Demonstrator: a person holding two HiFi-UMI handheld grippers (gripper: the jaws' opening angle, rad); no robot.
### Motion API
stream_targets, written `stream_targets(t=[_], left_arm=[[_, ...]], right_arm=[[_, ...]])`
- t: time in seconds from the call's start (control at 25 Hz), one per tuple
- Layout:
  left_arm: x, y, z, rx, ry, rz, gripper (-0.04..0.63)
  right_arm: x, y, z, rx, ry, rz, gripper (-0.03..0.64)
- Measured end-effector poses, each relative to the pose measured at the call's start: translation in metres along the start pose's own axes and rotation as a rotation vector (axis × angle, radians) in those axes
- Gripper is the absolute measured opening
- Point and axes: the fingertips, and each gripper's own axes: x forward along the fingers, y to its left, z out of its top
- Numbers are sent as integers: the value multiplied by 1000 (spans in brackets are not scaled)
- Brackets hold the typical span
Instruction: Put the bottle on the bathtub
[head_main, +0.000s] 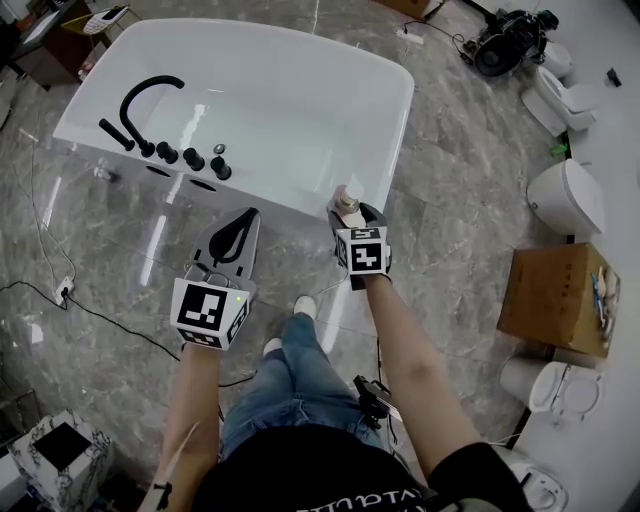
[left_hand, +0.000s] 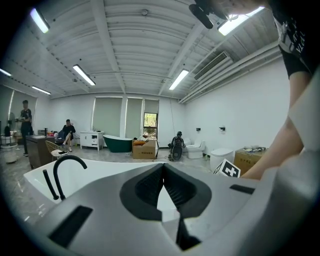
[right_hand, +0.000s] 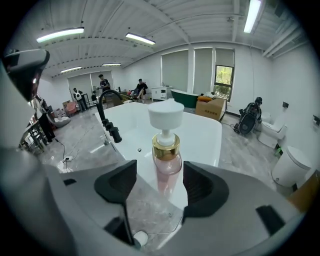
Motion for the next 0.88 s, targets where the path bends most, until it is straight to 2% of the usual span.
stream_targets(t=[0.36,0.64,0.88], left_arm=[[-61,-34,23,25,-82,-58,8],[-113,-56,42,50,-141,-106,8],[-149,-70,54,61,-182,-113,8]], right_arm=[[-104,27,15,-10,-137,-59,291],[-200,74,27,-10,-262,-36,247],[-269,105,23,-28,-344,-20,220]])
